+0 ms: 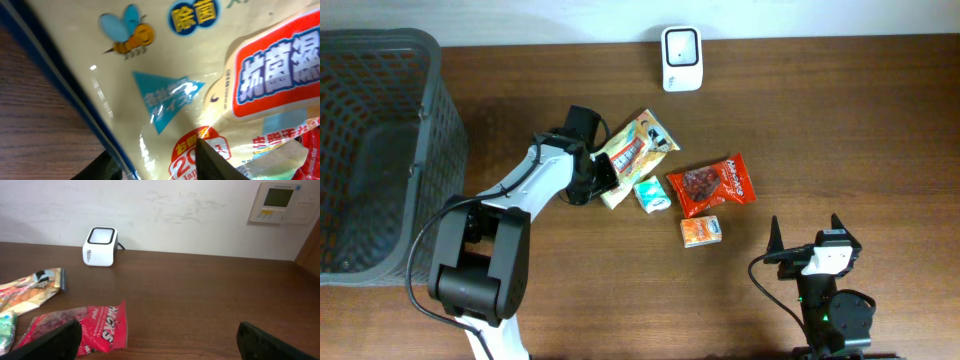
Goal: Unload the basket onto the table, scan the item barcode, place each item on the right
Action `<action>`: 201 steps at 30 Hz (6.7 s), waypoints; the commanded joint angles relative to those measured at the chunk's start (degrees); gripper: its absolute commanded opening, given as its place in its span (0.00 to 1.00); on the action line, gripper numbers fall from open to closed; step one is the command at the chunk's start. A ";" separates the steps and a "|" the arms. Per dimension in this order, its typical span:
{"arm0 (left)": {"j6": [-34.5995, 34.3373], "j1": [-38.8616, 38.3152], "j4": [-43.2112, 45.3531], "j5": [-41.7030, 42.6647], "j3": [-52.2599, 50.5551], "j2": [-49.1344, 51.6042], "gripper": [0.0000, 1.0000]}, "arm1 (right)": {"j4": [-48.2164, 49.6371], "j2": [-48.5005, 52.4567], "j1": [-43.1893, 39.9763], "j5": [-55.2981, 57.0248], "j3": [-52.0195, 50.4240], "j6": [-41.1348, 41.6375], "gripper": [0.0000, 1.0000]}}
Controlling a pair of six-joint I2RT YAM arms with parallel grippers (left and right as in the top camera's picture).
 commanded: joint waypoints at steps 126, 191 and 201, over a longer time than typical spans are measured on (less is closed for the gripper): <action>8.04 -6.38 -17.49 -24.22 8.48 -16.33 1.00 | -26.77 91.27 19.74 -31.39 48.52 65.64 0.93; 8.66 0.09 -22.08 -20.44 8.48 -16.57 0.99 | -56.35 114.75 31.58 25.57 97.63 22.08 0.04; 8.68 2.99 -24.55 -19.93 8.50 -17.53 0.99 | -60.28 114.75 32.22 -5.42 111.75 28.65 0.50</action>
